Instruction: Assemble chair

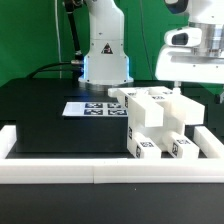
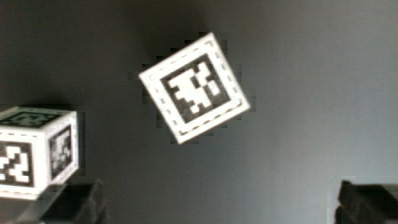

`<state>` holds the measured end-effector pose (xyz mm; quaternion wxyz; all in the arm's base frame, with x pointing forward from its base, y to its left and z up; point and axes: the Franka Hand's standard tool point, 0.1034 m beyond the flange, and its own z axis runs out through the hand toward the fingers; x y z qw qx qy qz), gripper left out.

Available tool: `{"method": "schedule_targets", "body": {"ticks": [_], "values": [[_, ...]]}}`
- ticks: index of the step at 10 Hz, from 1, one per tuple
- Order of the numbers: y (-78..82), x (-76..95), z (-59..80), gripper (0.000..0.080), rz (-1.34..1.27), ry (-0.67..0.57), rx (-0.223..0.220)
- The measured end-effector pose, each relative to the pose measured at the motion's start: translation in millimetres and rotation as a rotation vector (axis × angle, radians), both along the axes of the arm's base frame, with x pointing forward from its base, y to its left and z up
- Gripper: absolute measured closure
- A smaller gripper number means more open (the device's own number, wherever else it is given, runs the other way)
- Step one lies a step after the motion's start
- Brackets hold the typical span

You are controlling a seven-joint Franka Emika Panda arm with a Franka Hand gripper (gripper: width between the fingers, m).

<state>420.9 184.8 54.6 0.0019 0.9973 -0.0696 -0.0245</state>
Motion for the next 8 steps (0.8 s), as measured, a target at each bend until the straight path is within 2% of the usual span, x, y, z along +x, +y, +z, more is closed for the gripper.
{"method": "schedule_targets", "body": {"ticks": [1, 3, 5, 6, 8], "values": [[2.0, -1.6, -0.2, 0.0150, 0.096, -0.008, 0.009], [0.8, -2.9, -1.8, 0.0150, 0.082, -0.015, 0.014], [-1.2, -2.3, -3.3, 0.0150, 0.254, -0.018, 0.014], [-2.8, -3.5, -8.7, 0.0150, 0.333, -0.021, 0.013], [-0.6, -5.6, -10.6, 0.0150, 0.338, -0.018, 0.012]]}}
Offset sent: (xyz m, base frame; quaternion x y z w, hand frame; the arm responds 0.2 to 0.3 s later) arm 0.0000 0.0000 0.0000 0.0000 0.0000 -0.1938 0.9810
